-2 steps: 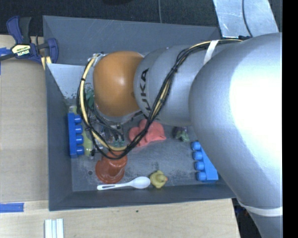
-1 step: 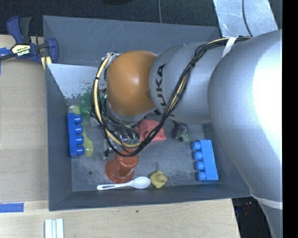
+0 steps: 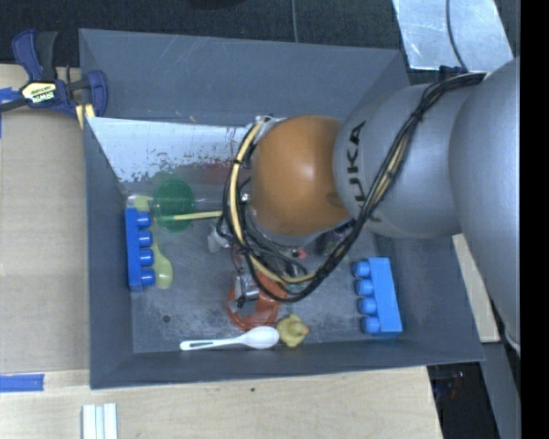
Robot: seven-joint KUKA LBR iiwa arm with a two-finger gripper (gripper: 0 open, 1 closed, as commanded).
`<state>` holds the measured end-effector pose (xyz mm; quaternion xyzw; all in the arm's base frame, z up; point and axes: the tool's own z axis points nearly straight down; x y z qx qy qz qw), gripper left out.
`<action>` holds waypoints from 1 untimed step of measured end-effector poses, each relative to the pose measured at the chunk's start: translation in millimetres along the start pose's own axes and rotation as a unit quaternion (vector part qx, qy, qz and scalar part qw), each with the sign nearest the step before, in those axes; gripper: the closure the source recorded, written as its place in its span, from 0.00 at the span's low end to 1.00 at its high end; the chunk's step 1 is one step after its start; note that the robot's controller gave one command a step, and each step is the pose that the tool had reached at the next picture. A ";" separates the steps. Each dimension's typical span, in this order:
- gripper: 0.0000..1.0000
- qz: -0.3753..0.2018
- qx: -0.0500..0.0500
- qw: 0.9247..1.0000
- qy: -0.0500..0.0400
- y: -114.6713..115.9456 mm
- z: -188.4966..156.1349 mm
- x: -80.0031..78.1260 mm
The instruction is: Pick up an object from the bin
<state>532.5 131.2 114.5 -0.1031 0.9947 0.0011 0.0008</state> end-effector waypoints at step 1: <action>0.00 0.013 0.001 1.000 -0.003 -71.5 15.4 0.0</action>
Offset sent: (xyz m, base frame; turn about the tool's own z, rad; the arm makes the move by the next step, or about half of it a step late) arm -0.0361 -0.0900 -0.0350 -0.0784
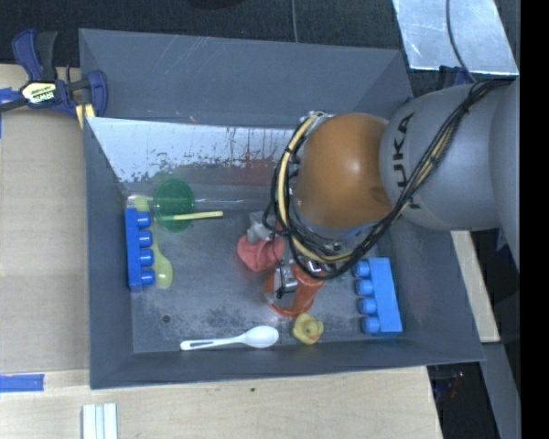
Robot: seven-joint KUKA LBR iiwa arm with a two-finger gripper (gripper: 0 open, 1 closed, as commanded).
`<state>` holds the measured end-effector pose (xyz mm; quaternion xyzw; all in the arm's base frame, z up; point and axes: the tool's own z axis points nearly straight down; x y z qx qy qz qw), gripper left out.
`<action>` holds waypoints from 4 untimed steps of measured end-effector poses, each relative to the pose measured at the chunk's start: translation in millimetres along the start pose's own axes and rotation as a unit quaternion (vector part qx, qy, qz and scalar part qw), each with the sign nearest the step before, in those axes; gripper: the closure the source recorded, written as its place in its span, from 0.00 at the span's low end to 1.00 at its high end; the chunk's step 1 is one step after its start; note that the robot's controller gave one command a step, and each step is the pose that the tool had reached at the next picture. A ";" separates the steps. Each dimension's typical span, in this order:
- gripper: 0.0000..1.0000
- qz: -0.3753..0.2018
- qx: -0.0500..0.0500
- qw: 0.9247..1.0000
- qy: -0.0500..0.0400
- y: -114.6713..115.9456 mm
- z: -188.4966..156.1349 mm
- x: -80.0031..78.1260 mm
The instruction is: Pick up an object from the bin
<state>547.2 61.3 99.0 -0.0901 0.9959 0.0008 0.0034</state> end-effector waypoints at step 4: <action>0.00 0.062 -0.003 0.998 -0.009 -84.7 10.1 -21.6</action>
Offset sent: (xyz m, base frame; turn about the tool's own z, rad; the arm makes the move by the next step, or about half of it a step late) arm 0.0232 -0.0352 -0.0264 0.0059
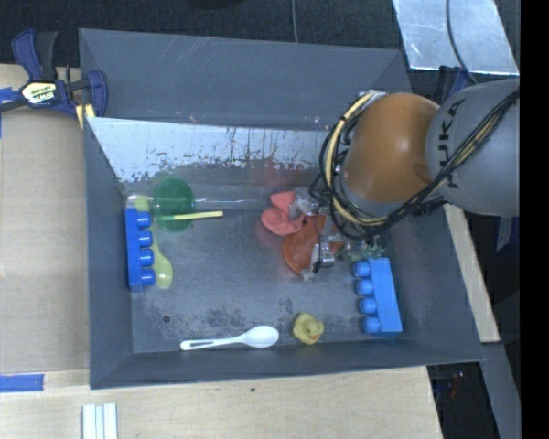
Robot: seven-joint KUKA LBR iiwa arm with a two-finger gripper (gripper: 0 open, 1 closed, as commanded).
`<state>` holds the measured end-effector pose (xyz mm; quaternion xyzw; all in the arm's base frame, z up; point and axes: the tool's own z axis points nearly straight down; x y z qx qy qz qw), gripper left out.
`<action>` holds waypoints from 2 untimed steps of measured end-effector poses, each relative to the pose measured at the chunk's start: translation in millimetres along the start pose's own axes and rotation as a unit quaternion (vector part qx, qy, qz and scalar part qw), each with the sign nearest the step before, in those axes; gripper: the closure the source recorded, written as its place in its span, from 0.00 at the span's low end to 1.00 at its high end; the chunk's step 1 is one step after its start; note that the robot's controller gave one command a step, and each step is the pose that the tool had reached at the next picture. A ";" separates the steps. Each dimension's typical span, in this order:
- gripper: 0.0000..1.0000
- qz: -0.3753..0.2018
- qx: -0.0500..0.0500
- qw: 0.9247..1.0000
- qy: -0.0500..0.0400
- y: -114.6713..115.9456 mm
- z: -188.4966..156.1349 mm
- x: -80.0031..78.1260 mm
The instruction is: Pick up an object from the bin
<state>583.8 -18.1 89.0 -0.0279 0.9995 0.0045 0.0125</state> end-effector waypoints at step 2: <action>1.00 -0.038 -0.006 0.999 0.011 -21.7 8.3 -18.3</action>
Offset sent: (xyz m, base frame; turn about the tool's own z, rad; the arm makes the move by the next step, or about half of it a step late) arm 0.0000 0.0000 0.0000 0.0000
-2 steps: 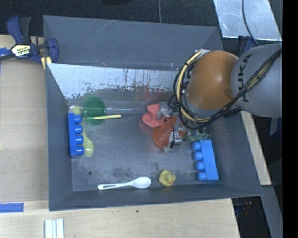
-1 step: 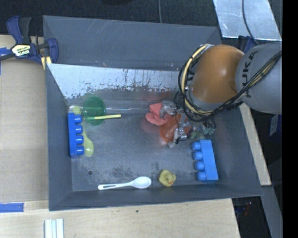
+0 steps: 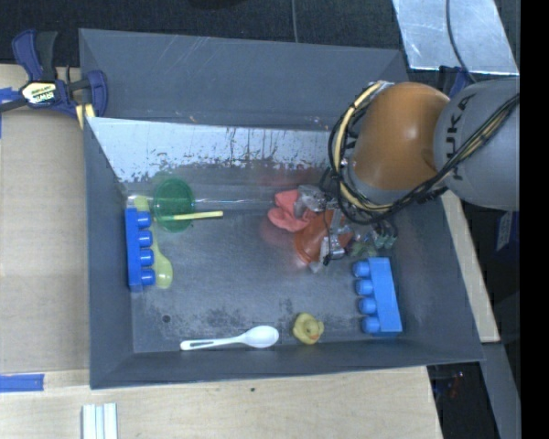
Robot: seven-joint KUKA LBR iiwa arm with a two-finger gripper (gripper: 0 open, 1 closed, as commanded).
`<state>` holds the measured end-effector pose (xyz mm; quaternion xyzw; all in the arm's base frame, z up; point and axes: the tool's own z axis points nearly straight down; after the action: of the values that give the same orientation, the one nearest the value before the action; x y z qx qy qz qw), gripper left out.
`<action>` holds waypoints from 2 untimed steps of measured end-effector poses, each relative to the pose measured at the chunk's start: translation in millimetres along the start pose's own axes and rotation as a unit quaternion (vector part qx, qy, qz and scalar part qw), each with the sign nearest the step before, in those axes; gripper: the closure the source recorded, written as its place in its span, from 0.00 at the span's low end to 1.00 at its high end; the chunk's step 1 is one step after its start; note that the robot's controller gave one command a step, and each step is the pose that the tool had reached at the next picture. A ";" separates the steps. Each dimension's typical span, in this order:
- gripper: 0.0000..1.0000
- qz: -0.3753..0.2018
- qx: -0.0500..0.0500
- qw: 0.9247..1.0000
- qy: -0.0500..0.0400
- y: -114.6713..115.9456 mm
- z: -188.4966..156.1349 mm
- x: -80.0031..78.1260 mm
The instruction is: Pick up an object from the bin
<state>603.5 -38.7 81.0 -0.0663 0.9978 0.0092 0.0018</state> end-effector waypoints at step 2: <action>1.00 -0.007 -0.002 1.000 -0.006 6.2 -1.0 0.1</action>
Offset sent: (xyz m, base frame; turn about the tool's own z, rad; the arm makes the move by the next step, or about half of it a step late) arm 0.0138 -0.0200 -0.0110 -0.0267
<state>602.5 -32.6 82.1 -0.0731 0.9972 0.0117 0.0079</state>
